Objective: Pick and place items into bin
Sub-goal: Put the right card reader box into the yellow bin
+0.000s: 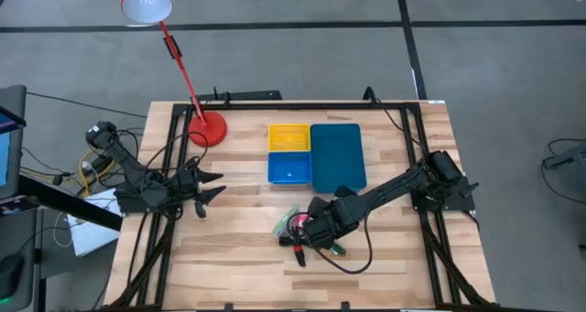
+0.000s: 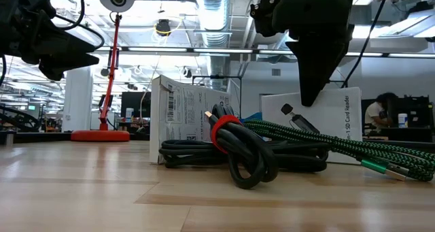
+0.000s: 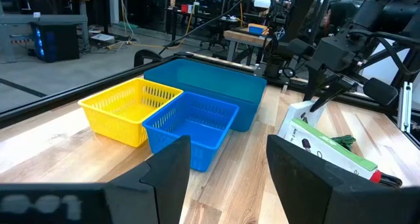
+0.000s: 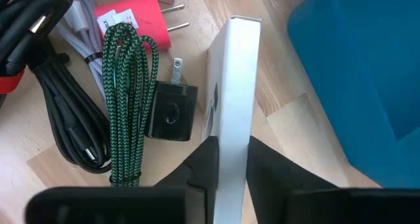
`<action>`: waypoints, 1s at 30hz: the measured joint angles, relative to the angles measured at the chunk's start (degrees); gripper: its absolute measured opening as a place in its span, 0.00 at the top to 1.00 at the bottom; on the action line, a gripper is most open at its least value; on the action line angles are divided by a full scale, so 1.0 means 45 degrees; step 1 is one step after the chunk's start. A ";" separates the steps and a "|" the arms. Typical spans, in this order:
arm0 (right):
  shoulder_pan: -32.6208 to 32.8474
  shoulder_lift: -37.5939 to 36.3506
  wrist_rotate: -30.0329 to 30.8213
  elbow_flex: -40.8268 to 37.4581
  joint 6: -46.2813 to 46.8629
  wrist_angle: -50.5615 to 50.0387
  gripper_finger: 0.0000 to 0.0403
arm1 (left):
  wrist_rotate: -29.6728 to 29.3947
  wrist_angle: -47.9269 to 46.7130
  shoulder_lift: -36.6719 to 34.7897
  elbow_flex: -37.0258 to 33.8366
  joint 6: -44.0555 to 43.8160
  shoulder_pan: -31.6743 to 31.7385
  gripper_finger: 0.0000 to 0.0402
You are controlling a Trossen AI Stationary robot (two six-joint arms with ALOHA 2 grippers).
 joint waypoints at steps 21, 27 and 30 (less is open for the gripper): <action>0.0000 0.0000 -0.0239 0.0000 0.0236 -0.0724 0.86 | 0.0000 0.0000 0.0000 0.0000 0.0004 0.0000 0.53; 0.0000 -0.0010 -0.0434 0.0293 0.0231 -0.1170 0.86 | 0.0000 -0.0002 -0.0003 0.0001 0.0001 0.0000 0.53; 0.0005 -0.0016 -0.0385 0.0750 0.0228 -0.1596 0.86 | 0.0000 0.0000 -0.0005 0.0000 -0.0001 0.0000 0.53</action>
